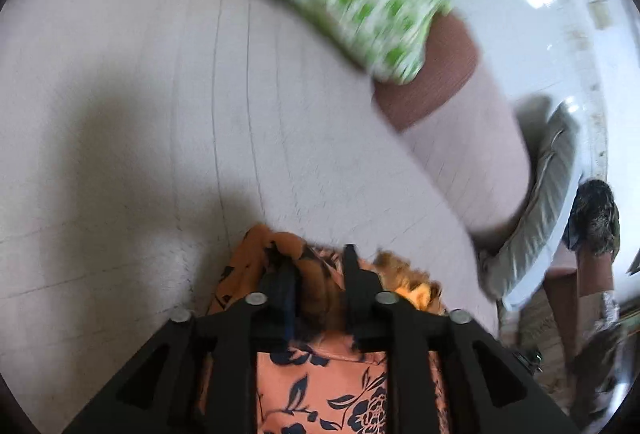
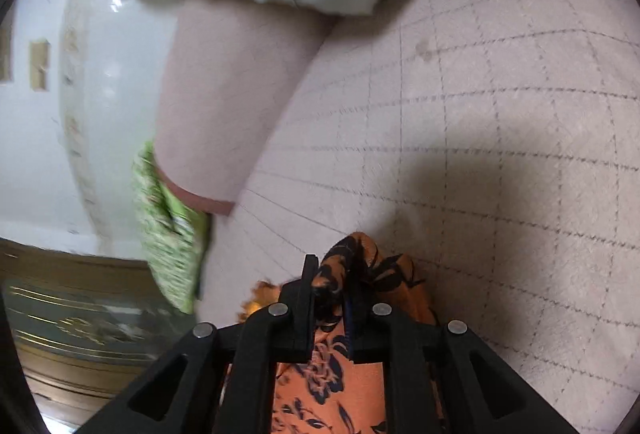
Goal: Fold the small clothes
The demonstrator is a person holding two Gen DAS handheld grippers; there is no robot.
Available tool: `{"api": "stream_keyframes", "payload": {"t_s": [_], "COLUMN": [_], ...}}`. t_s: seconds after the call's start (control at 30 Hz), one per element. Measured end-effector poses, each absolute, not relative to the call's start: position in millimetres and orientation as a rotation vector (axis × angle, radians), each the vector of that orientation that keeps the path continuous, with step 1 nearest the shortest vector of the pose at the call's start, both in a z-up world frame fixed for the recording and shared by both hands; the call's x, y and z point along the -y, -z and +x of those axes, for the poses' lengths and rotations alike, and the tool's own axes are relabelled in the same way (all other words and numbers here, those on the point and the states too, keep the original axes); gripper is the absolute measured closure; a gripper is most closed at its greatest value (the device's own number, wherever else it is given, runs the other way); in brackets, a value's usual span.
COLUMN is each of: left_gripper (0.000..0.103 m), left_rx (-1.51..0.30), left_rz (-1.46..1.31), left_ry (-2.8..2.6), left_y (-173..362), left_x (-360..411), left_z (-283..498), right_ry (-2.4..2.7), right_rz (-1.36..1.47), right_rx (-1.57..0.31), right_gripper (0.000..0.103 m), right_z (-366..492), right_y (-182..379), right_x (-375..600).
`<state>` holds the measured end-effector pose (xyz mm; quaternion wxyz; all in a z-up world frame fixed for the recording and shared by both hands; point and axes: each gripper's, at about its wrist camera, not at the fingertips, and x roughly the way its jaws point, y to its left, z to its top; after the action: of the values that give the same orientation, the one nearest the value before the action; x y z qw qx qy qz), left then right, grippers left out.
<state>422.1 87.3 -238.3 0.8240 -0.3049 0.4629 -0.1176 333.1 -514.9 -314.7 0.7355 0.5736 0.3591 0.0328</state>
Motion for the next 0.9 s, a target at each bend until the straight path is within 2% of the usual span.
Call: {"api": "stream_keyframes", "payload": {"t_s": [0.03,0.13,0.23,0.3,0.37,0.5,0.57,0.63,0.7,0.77,0.9], "left_gripper": [0.059,0.035,0.034,0.034,0.034,0.034,0.035,0.035,0.035,0.035,0.035], "left_rx": [-0.929,-0.715,-0.635,-0.616,-0.63,-0.783,-0.892,-0.918,-0.922,-0.921,-0.932], "left_rz": [-0.639,-0.606,-0.562,-0.559,-0.544,-0.539,-0.587,-0.618,-0.565,-0.543,-0.569], "left_ry": [0.232,0.124,0.092,0.102,0.122,0.125,0.074,0.073,0.027,0.001,0.007], "left_y": [229,188,175,181,200,245,265,272,273,275,278], "left_x": [-87,-87,-64,-51,-37,-28,-35,-42,-43,-47,-58], "left_z": [413,363,315,300,288,293,305,315,321,324,332], "right_ry": [-0.076,-0.085,-0.121,-0.131,-0.104,-0.05,-0.014,-0.067,-0.099,-0.212,-0.255], "right_rz": [1.249,1.223,1.195,1.156,1.132,1.133,0.972,0.797,0.665,0.575,0.38], "right_rx": [-0.765,-0.719,-0.683,-0.707,-0.739,-0.657,-0.748,-0.856,-0.948,-1.026,-1.145], "right_gripper": [0.091,0.091,0.088,0.072,0.028,0.027,0.027,0.029,0.04,0.063,0.066], "right_z": [328,313,306,313,316,299,299,309,318,328,351], "right_y": [310,292,269,256,246,225,210,208,217,236,276], "right_x": [517,521,516,505,495,496,478,435,386,329,248]}}
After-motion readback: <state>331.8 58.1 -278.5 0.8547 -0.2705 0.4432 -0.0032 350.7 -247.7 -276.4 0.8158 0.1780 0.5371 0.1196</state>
